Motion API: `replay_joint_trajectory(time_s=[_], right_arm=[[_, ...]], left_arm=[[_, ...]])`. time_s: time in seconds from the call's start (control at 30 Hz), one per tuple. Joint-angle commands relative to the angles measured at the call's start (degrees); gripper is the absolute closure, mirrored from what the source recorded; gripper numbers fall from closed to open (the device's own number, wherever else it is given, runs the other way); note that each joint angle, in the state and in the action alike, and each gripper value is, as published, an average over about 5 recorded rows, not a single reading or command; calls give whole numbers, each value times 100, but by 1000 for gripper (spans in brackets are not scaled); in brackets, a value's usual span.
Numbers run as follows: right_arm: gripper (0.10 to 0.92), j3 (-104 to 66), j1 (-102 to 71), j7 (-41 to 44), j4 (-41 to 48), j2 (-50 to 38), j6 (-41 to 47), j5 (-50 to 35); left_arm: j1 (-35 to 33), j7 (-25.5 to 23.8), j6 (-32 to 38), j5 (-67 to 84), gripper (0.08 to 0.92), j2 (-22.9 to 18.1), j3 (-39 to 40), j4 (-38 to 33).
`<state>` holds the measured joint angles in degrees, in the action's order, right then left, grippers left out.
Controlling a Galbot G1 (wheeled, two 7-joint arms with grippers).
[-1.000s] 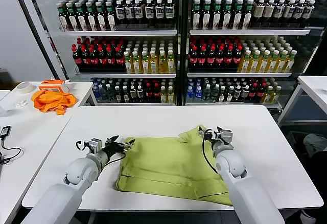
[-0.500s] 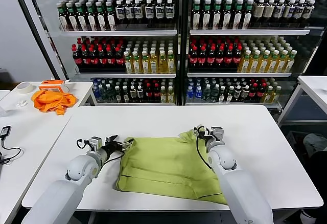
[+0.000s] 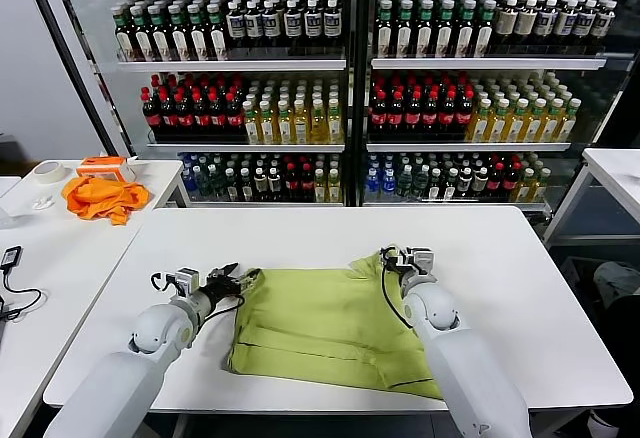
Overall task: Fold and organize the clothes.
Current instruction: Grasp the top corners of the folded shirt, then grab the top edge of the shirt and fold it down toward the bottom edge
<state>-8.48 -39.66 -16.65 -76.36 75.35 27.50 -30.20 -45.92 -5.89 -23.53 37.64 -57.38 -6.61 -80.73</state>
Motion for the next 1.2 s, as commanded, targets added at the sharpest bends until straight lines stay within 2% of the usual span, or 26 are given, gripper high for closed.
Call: replay_joint_trajectory(time_s=[0.03,0.33,0.5,0.6,0.8,1.2], right_arm=[[518,13,28,39,88,15,26,-34],[778,-2,20,61,6,4,-31,-40],[904,-45,-80,83,-372,-92,-104,-37],[920,-72,-201,64,-713,-207,-68,-46],[920,-226,-628,-68,-1557,-441,51,-189],[920,-641,-2687,-192,-3701,-846,308,-135]], left_arm=[[-4,-81,13,-2,492,-10,24,55],[-194,-129,69,-16,752,-75,16,-34],[-195,-112,182,10,887,-105,-2,-98],[-133,-89,250,108,917,-61,-40,-202],[-171,-69,261,268,918,113,-120,-534],[-1499,85,296,430,918,347,-518,-1930]])
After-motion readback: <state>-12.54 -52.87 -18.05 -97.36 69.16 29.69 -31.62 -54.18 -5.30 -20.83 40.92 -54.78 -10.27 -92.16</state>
